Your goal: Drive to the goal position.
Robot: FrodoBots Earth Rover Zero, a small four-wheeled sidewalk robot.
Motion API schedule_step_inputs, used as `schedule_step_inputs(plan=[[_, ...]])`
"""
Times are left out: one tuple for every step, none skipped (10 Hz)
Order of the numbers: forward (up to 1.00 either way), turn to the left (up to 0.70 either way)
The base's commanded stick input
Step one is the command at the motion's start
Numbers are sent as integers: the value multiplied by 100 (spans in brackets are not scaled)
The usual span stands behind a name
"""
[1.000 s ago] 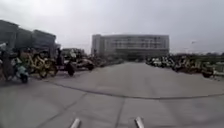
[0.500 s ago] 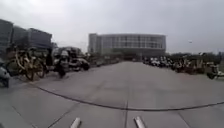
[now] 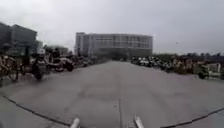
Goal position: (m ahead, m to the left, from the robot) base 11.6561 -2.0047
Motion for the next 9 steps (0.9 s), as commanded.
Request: schedule_step_inputs(plan=[[100, 6], [100, 6], [100, 6], [100, 6], [100, 6], [100, -5], [100, -34], [100, -34], [100, -34]])
